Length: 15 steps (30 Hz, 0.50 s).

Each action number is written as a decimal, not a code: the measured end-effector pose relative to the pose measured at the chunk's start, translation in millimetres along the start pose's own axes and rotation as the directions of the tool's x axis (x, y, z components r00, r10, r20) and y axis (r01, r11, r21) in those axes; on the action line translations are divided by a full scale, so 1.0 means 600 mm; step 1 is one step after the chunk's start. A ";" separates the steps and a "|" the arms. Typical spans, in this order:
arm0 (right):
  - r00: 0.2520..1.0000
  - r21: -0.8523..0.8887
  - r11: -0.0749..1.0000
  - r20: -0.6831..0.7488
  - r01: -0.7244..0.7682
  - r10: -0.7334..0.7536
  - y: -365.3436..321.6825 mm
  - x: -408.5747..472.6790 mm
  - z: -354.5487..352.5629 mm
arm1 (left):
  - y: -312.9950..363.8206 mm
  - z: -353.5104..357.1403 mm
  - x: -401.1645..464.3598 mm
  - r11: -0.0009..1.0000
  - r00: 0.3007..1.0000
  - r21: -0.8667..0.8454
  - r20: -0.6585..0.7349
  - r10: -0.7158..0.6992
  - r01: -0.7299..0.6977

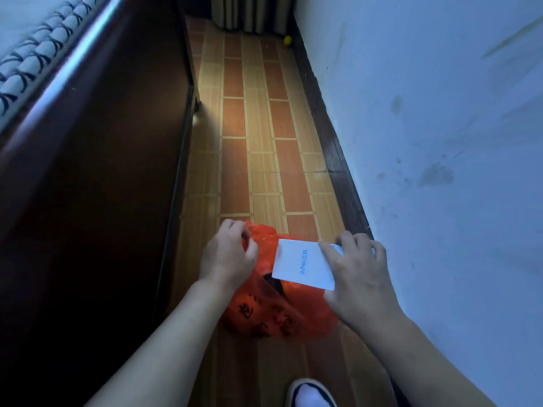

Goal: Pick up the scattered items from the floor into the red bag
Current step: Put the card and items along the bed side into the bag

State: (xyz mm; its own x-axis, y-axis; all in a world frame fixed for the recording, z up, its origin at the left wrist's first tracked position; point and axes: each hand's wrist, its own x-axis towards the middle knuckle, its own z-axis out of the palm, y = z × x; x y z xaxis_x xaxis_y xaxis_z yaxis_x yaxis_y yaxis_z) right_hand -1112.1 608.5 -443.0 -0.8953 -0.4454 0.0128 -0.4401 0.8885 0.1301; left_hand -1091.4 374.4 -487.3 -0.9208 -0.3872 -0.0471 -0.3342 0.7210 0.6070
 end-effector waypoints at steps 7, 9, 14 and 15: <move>0.982 0.075 0.988 0.126 0.134 -0.143 -0.064 0.033 0.065 | 0.010 -0.021 -0.008 0.999 1.000 -0.031 -0.022 0.007 -0.007; 0.969 0.105 0.977 0.144 0.186 -0.200 -0.079 0.037 0.085 | 0.005 -0.020 -0.012 0.999 1.000 -0.036 -0.007 -0.005 0.004; 0.941 0.204 0.940 0.148 0.273 -0.305 -0.109 0.027 0.126 | 0.004 -0.015 -0.012 0.999 1.000 -0.030 0.002 0.026 -0.026; 0.939 0.222 0.937 0.155 0.268 -0.306 -0.110 0.023 0.131 | 0.004 -0.014 -0.011 0.999 0.999 -0.032 0.005 0.031 -0.031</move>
State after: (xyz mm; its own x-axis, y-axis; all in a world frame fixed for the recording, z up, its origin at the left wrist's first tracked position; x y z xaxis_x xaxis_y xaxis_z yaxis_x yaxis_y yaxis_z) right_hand -1101.0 552.5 -529.6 -0.7172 -0.6728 -0.1814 -0.6682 0.7379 -0.0949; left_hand -1084.7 373.9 -478.8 -0.9319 -0.3614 -0.0322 -0.2989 0.7142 0.6329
